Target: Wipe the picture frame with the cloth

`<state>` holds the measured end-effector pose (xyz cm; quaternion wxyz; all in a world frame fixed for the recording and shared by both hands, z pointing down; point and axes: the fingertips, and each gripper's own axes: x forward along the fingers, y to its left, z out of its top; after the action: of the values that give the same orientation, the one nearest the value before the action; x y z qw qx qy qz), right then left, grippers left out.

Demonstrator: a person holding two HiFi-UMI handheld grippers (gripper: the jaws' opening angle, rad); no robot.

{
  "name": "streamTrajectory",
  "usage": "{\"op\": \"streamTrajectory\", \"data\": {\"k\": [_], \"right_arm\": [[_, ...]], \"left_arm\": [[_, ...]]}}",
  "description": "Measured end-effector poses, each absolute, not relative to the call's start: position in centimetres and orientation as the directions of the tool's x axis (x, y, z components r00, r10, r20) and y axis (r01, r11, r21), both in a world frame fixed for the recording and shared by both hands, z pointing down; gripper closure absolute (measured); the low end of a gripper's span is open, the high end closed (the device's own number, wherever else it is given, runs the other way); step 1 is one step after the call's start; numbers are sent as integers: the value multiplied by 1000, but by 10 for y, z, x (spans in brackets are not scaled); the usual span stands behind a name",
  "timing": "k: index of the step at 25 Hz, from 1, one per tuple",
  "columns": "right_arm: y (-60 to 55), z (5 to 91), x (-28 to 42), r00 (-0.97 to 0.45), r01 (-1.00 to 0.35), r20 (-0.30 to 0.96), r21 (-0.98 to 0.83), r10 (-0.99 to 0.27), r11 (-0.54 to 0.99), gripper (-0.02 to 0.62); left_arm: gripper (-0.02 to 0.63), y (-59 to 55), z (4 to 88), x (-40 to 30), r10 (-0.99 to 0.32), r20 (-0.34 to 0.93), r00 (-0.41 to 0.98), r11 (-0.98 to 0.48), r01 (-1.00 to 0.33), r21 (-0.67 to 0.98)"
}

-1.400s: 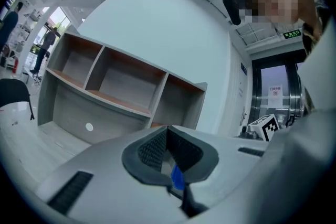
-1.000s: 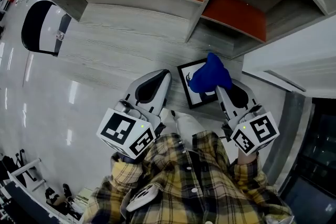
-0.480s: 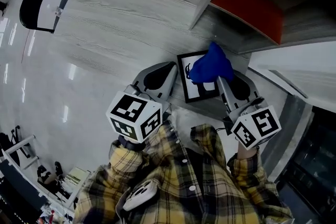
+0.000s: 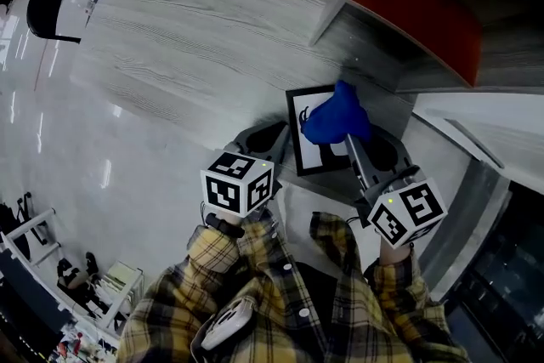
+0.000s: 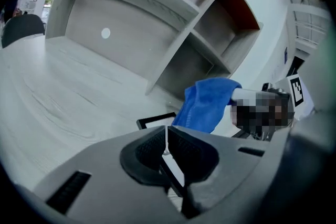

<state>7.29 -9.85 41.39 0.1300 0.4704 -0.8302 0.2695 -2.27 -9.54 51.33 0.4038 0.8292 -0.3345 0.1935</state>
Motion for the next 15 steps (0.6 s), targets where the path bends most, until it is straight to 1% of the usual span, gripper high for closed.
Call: {"op": "streamTrajectory", "data": {"k": [5, 7, 11, 15], "right_arm": [[-98, 431, 73, -539, -839, 471, -366, -698, 401, 554], [-98, 433, 74, -541, -838, 466, -376, -700, 397, 554], [-101, 432, 77, -534, -840, 455, -383, -713, 385, 554], [-101, 430, 80, -527, -842, 448, -389, -722, 373, 554]], "left_arm": [[593, -80, 554, -18, -325, 643, 693, -397, -718, 572], [560, -74, 565, -15, -294, 662, 690, -392, -719, 575], [524, -65, 581, -11, -238, 681, 692, -370, -713, 596], [518, -57, 591, -6, -194, 686, 701, -350, -703, 619]]}}
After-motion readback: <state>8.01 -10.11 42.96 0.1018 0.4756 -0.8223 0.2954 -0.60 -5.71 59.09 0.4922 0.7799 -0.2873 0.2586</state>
